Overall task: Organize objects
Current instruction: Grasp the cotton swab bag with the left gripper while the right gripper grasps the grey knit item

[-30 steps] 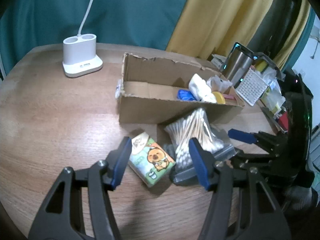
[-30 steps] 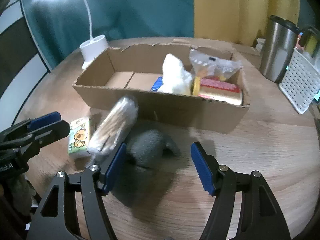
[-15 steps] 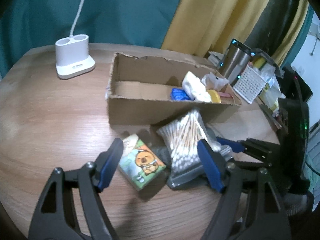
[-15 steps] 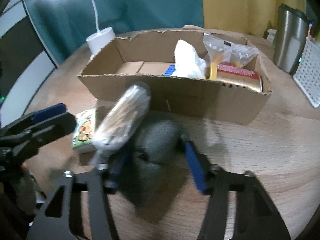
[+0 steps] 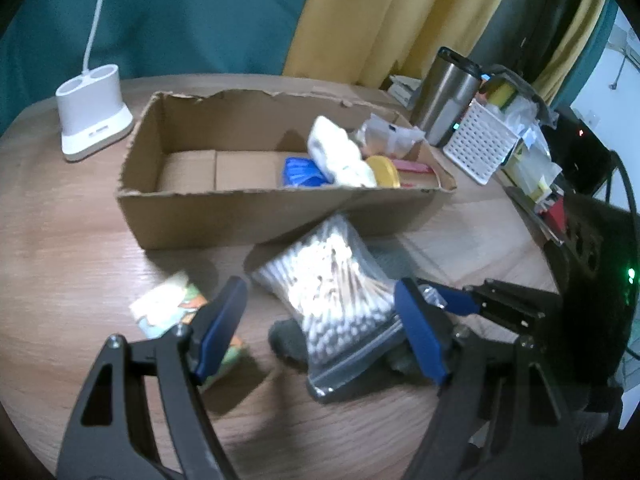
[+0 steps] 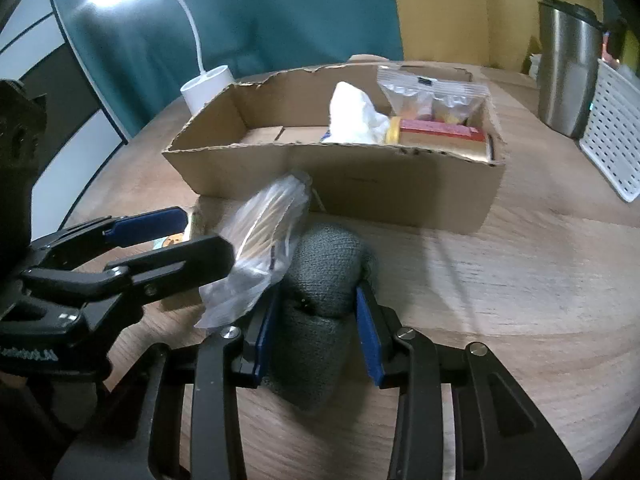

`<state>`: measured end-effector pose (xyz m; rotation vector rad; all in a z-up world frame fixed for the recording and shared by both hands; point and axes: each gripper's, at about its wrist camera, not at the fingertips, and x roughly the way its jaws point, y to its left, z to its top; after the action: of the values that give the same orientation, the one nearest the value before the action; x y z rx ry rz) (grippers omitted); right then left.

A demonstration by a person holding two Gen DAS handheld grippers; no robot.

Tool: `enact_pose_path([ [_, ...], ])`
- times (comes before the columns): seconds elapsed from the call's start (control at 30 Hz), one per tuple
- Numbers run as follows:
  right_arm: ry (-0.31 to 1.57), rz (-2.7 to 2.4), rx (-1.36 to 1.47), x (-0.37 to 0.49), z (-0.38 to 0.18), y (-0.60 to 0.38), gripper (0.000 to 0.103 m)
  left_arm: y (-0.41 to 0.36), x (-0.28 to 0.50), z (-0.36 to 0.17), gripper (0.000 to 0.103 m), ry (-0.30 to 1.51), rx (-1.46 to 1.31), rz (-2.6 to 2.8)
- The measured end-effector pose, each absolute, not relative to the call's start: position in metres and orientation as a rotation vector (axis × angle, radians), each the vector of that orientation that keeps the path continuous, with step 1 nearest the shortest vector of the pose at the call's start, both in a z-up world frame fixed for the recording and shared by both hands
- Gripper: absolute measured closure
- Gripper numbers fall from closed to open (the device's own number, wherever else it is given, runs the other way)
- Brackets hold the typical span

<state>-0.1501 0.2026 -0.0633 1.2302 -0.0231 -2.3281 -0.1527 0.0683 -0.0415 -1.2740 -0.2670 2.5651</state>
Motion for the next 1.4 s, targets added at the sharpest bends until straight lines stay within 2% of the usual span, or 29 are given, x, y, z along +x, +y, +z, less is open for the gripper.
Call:
enact_pose_path([
  [0.27, -0.017, -2.320, 1.209, -0.150, -0.064, 0.215, 0.064, 0.086, -0.165, -0.047, 0.025, -0.292, -1.329, 2.537],
  [0.8, -0.032, -2.326, 1.193, -0.143, -0.064, 0.245, 0.064, 0.093, -0.153, -0.061, 0.025, -0.110, -1.421, 2.550],
  [1.4, -0.028, -2.398, 1.206, -0.141, -0.061, 0.278, 0.064, 0.114, -0.157, -0.059, 0.025, -0.050, -1.398, 2.545],
])
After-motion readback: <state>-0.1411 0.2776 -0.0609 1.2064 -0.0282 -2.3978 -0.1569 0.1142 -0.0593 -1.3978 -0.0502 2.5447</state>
